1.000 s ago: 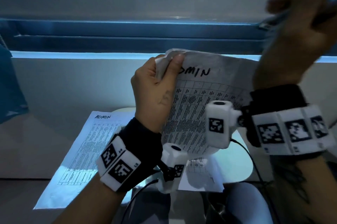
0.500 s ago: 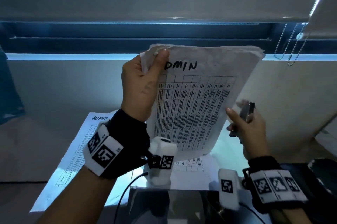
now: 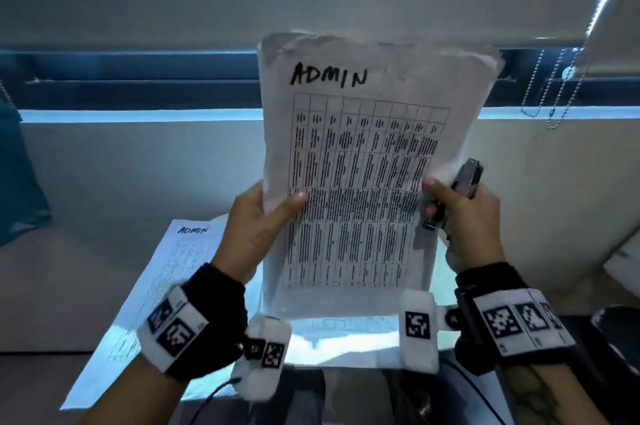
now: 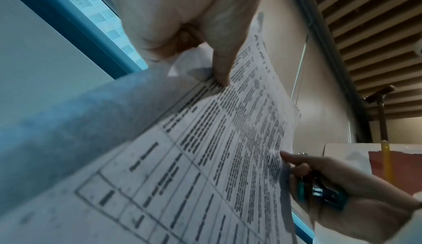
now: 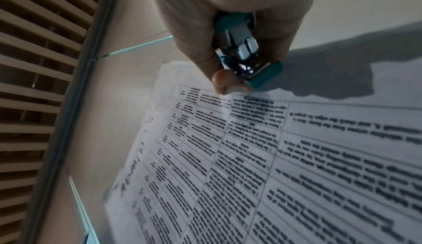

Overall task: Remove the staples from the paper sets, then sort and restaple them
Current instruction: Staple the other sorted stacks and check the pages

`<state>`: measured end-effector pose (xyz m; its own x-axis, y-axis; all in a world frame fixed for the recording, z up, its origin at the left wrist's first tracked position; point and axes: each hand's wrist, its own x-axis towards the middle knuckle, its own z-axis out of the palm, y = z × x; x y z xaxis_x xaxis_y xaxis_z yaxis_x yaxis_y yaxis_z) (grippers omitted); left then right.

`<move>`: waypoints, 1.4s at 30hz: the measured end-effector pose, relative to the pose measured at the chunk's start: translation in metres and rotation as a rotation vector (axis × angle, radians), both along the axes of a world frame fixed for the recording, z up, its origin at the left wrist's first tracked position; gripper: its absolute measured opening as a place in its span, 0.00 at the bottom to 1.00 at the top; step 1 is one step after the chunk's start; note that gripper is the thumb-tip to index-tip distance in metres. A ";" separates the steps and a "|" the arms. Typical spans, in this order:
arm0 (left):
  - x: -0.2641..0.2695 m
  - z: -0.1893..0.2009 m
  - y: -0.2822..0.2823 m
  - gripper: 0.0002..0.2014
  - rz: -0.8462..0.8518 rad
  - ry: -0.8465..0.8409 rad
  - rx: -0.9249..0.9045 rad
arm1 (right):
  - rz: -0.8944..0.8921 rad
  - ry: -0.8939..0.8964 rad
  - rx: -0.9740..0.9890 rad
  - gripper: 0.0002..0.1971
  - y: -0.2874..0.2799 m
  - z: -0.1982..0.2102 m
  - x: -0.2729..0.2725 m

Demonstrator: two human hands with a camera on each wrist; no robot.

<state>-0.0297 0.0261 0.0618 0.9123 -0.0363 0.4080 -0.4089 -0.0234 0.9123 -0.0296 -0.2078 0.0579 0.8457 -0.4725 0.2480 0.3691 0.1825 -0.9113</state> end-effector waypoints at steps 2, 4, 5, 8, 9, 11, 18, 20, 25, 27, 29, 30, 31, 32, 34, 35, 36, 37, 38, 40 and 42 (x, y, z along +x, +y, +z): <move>0.000 -0.008 0.005 0.06 0.053 0.001 -0.005 | 0.029 0.014 0.001 0.11 0.005 0.004 0.000; 0.001 -0.005 0.015 0.05 0.101 0.009 0.004 | 0.084 0.082 -0.081 0.09 0.011 0.004 -0.001; 0.004 -0.004 0.023 0.05 0.115 0.035 0.013 | 0.125 0.133 -0.131 0.08 0.014 0.001 -0.002; 0.019 -0.004 0.063 0.06 0.120 0.261 -0.061 | 0.217 0.272 -0.288 0.07 0.019 -0.019 -0.002; 0.026 -0.008 0.081 0.04 0.129 0.355 -0.064 | 0.225 0.303 -0.327 0.07 0.020 -0.028 -0.001; 0.039 -0.021 0.120 0.03 0.184 0.500 0.114 | 0.245 0.376 -0.375 0.06 0.021 -0.046 0.000; 0.061 -0.087 0.188 0.17 0.415 0.776 0.660 | 0.350 0.612 -0.511 0.08 0.032 -0.100 0.002; 0.067 -0.107 0.203 0.18 0.445 0.815 0.667 | 0.373 0.690 -0.589 0.08 0.037 -0.111 0.004; 0.076 -0.112 0.219 0.14 0.409 0.928 0.624 | 0.382 0.794 -0.698 0.10 0.040 -0.130 0.007; 0.081 -0.111 0.224 0.16 0.410 0.939 0.632 | 0.372 0.790 -0.688 0.10 0.039 -0.136 0.005; 0.082 -0.109 0.222 0.17 0.445 0.939 0.658 | 0.350 0.796 -0.685 0.11 0.038 -0.138 0.004; 0.079 -0.104 0.216 0.19 0.473 0.941 0.688 | 0.340 0.801 -0.691 0.11 0.038 -0.139 0.004; 0.076 -0.101 0.211 0.22 0.503 0.940 0.733 | 0.337 0.807 -0.700 0.12 0.039 -0.139 0.006; 0.074 -0.098 0.204 0.27 0.543 0.932 0.787 | 0.340 0.812 -0.703 0.12 0.040 -0.138 0.007; 0.072 -0.096 0.188 0.39 0.650 0.870 0.830 | 0.342 0.828 -0.686 0.12 0.041 -0.136 0.009; 0.072 -0.096 0.179 0.45 0.701 0.818 0.813 | 0.340 0.831 -0.684 0.12 0.042 -0.137 0.010; 0.071 -0.094 0.168 0.48 0.729 0.752 0.819 | 0.334 0.833 -0.694 0.12 0.043 -0.137 0.010; 0.072 -0.093 0.155 0.48 0.736 0.685 0.873 | 0.329 0.841 -0.721 0.12 0.044 -0.138 0.009; 0.073 -0.090 0.141 0.47 0.731 0.629 0.975 | 0.327 0.852 -0.758 0.12 0.046 -0.139 0.009; 0.080 -0.081 0.108 0.40 0.683 0.516 1.196 | 0.331 0.860 -0.812 0.11 0.047 -0.140 0.008; 0.088 -0.071 0.069 0.29 0.525 0.461 1.264 | 0.339 0.867 -0.830 0.10 0.046 -0.140 0.009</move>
